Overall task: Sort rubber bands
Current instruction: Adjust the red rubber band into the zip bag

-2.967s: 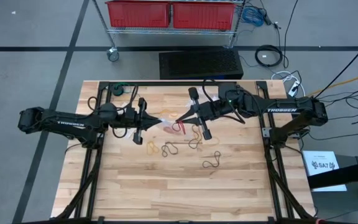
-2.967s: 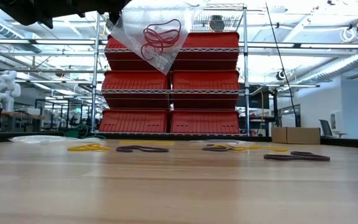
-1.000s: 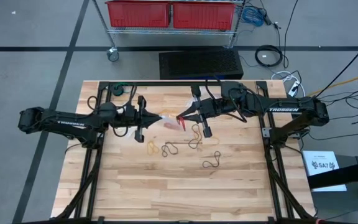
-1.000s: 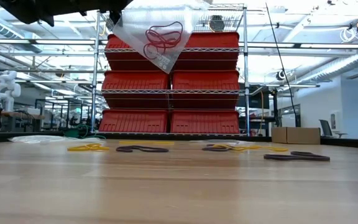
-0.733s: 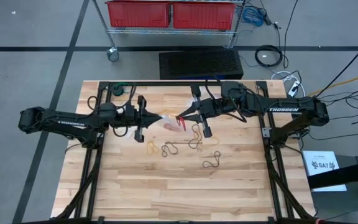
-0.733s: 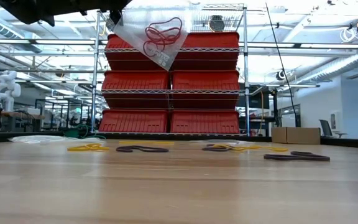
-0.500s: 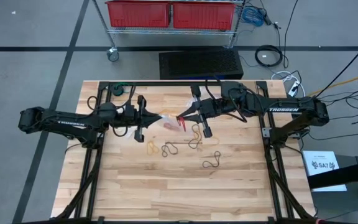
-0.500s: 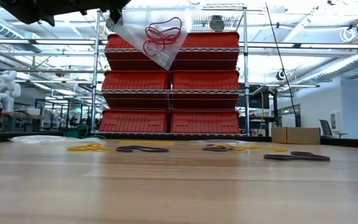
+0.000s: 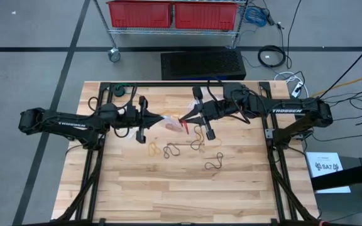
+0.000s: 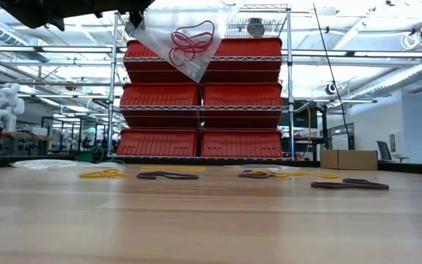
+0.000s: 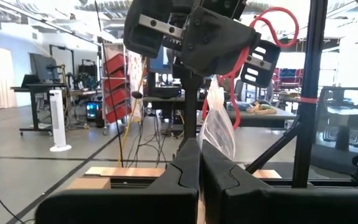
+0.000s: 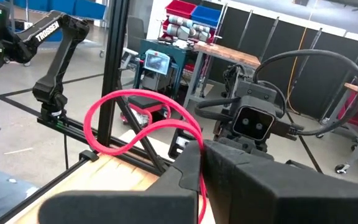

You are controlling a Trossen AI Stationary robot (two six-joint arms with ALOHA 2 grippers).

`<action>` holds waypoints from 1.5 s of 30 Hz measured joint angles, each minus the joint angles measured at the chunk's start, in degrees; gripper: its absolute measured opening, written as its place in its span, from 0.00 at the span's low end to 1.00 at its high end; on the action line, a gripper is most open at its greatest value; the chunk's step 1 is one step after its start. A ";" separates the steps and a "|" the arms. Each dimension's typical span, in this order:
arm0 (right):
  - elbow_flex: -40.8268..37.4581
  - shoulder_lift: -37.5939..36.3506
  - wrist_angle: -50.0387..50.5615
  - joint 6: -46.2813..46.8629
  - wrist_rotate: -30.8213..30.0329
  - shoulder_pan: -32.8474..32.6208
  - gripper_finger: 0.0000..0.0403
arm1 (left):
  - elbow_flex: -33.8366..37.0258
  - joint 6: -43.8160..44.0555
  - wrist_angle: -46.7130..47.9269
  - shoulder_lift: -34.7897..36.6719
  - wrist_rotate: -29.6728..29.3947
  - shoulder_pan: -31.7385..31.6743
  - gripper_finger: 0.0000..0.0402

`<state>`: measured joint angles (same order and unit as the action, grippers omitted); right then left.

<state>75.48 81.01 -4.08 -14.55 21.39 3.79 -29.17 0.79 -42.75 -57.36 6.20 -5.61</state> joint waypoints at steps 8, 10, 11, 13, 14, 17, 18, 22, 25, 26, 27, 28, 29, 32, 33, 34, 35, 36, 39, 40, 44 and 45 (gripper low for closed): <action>0.00 0.00 1.15 -0.04 0.00 -0.70 0.00 | 0.00 0.20 -0.02 0.00 0.00 0.00 0.00; 0.00 0.02 1.68 -0.04 -0.04 -0.87 0.00 | 0.00 0.33 -0.02 0.00 0.00 0.00 0.00; 0.00 0.01 1.82 -0.05 -0.04 -0.90 0.00 | 0.00 0.33 -0.02 0.00 0.00 0.00 0.00; 0.00 0.01 2.14 -0.04 -0.02 -0.96 0.00 | 0.00 0.35 -0.02 0.00 0.00 0.00 0.00; 0.00 0.00 2.28 -0.04 -0.03 -0.96 0.00 | 0.00 0.36 -0.02 0.00 0.00 0.00 0.00; 0.00 0.02 2.60 -0.02 -0.02 -0.97 0.00 | 0.00 0.36 0.00 0.00 0.00 0.00 0.00; 0.00 0.02 2.73 -0.02 -0.02 -0.96 0.00 | 0.00 0.36 0.01 0.00 0.00 0.00 0.00; 0.00 0.02 3.27 0.02 -0.04 -1.26 0.00 | 0.00 0.36 0.03 0.00 0.00 0.00 0.00; 0.00 0.02 3.84 -0.11 -0.04 -1.64 0.00 | -0.02 0.36 0.18 0.00 0.00 0.00 0.00; 0.00 0.02 4.10 -0.13 -0.02 -1.66 0.00 | -0.02 0.36 0.20 0.00 0.00 0.00 0.00; 0.00 0.02 4.34 -0.15 -0.02 -1.66 0.00 | -0.02 0.36 0.23 0.00 0.00 0.00 0.00; 0.00 0.02 4.50 -0.12 -0.02 -1.70 0.00 | -0.02 0.36 0.27 0.00 0.00 0.00 0.00; 0.00 0.02 4.71 -0.11 -0.02 -1.71 0.00 | -0.02 0.36 0.27 0.00 0.00 0.00 0.00; 0.00 0.02 5.66 -0.11 -0.04 -1.74 0.00 | -0.02 0.36 0.34 0.00 0.01 0.00 0.00; 0.00 0.04 5.80 -0.11 -0.04 -1.84 0.00 | -0.02 0.36 0.36 0.00 0.02 0.00 0.00; 0.00 0.04 5.86 -0.11 -0.04 -1.98 0.00 | -0.02 0.36 0.36 0.00 0.02 0.00 0.00; 0.00 0.04 5.90 -0.11 -0.04 -2.05 0.00 | -0.02 0.36 0.40 0.00 0.10 0.00 0.00; 0.00 0.04 6.04 -0.11 -0.03 -2.21 0.00 | -0.02 0.40 0.40 0.00 0.57 0.00 0.00; 0.00 0.04 6.82 -0.11 -0.02 -2.44 0.00 | -0.02 0.44 0.39 0.00 0.87 0.00 0.00; 0.00 0.04 6.88 -0.10 -0.02 -2.46 0.00 | -0.02 0.44 0.40 0.00 0.89 0.00 0.00; 0.00 0.04 7.69 0.10 -0.04 -2.56 0.00 | -0.02 0.45 0.40 0.00 0.97 0.00 0.00; 0.00 0.04 7.86 0.13 -0.06 -2.56 0.00 | -0.02 0.44 0.42 0.00 1.07 0.00 0.00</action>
<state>75.48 81.06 3.78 -14.41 21.32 1.23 -29.19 1.24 -42.33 -57.36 7.27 -5.61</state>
